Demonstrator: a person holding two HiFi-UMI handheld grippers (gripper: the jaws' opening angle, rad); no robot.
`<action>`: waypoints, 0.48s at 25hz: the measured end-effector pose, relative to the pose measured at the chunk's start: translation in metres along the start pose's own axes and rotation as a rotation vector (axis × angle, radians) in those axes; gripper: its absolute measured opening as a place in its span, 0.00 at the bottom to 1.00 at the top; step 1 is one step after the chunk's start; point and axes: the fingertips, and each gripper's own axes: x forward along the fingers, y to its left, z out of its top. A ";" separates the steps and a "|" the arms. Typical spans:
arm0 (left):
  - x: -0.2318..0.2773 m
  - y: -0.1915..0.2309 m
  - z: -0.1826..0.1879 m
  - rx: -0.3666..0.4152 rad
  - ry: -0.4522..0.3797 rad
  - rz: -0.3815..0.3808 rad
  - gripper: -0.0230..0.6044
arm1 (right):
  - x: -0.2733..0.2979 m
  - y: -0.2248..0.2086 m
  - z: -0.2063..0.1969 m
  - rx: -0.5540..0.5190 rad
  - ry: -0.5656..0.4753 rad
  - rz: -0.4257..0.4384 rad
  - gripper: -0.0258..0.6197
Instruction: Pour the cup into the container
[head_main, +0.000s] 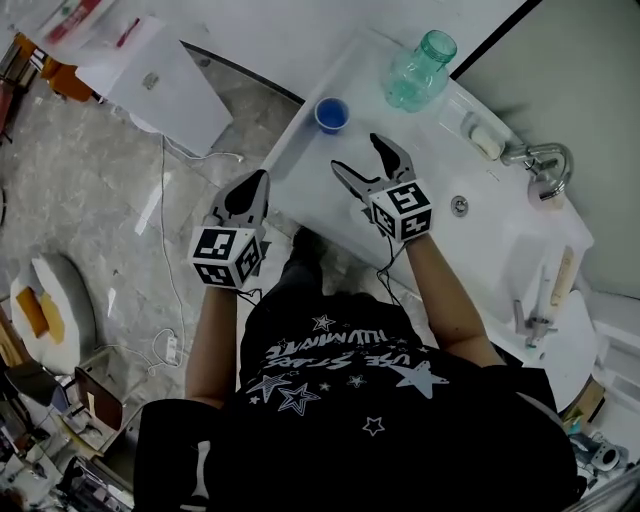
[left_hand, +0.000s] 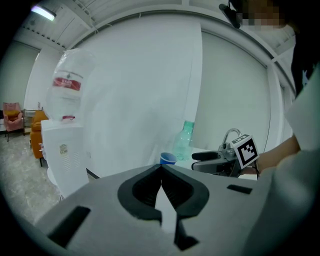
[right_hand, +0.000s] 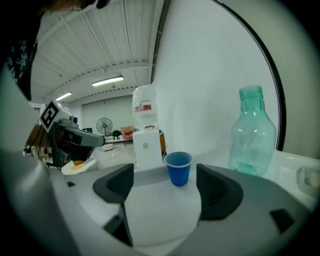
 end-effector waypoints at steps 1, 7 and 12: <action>0.004 0.005 0.001 -0.002 0.004 -0.004 0.05 | 0.007 -0.003 -0.002 0.001 0.012 -0.010 0.63; 0.023 0.029 0.002 -0.012 0.031 -0.023 0.05 | 0.043 -0.018 -0.015 -0.014 0.072 -0.050 0.63; 0.040 0.042 0.001 -0.022 0.055 -0.046 0.05 | 0.072 -0.025 -0.026 -0.047 0.115 -0.065 0.63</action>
